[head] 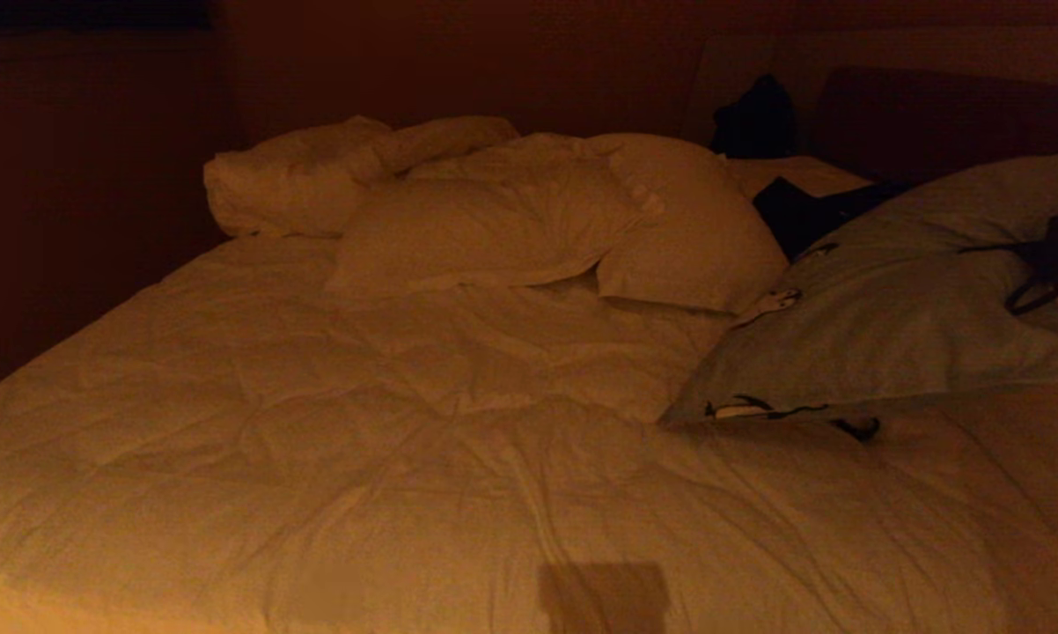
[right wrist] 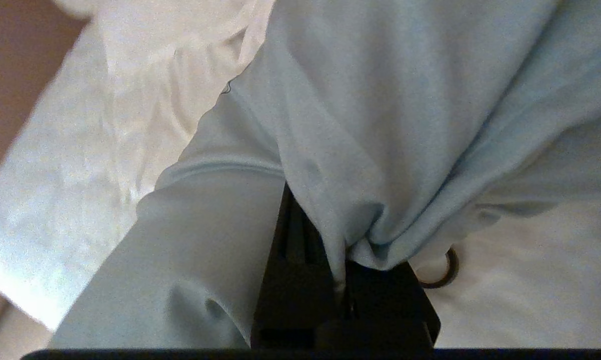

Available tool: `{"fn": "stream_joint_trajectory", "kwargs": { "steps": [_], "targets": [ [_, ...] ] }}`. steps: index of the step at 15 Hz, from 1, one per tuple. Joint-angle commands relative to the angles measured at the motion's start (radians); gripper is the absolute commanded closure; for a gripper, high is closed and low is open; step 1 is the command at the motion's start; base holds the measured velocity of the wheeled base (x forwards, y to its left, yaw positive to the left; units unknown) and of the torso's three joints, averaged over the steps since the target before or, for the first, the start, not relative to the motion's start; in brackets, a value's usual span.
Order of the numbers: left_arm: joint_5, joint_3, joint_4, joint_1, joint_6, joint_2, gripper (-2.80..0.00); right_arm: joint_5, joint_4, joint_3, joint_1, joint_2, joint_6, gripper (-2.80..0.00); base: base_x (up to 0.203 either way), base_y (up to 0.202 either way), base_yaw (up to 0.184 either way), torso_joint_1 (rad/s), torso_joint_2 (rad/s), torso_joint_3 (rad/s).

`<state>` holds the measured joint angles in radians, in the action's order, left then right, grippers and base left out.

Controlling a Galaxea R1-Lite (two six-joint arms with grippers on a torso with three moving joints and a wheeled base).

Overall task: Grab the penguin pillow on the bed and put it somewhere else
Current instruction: Place the pillow at the bedside

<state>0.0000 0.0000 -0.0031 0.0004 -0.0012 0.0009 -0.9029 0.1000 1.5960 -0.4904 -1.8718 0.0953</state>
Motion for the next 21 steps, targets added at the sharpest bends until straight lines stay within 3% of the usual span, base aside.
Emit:
{"fn": "stream_joint_trajectory", "kwargs": {
  "steps": [1,4,9,14,21],
  "targets": [
    [0.000,0.003,0.000,0.000,0.000,0.001,0.00,-0.052,0.000,-0.007,0.002,-0.004,-0.087,0.00,0.000,0.000,0.000,0.000,0.00,0.000],
    [0.000,0.003,0.000,0.000,0.000,0.001,0.00,-0.152,-0.005,0.003,-0.013,-0.025,-0.089,0.00,0.000,0.000,0.000,0.000,0.00,0.000],
    [0.000,0.003,0.000,0.000,0.000,0.001,0.00,-0.203,-0.007,0.045,-0.047,-0.102,-0.091,0.00,0.000,0.000,0.000,0.000,0.00,0.000],
    [0.000,0.003,0.000,0.000,0.000,0.001,0.00,-0.378,-0.009,0.059,-0.112,-0.126,-0.093,0.00,0.000,0.000,0.000,0.000,0.00,0.000],
    [0.000,0.003,0.000,0.000,0.000,0.001,0.00,-0.412,-0.009,0.062,-0.145,-0.119,-0.092,0.00,0.000,0.000,0.000,0.000,0.00,0.000]
  ]
}}
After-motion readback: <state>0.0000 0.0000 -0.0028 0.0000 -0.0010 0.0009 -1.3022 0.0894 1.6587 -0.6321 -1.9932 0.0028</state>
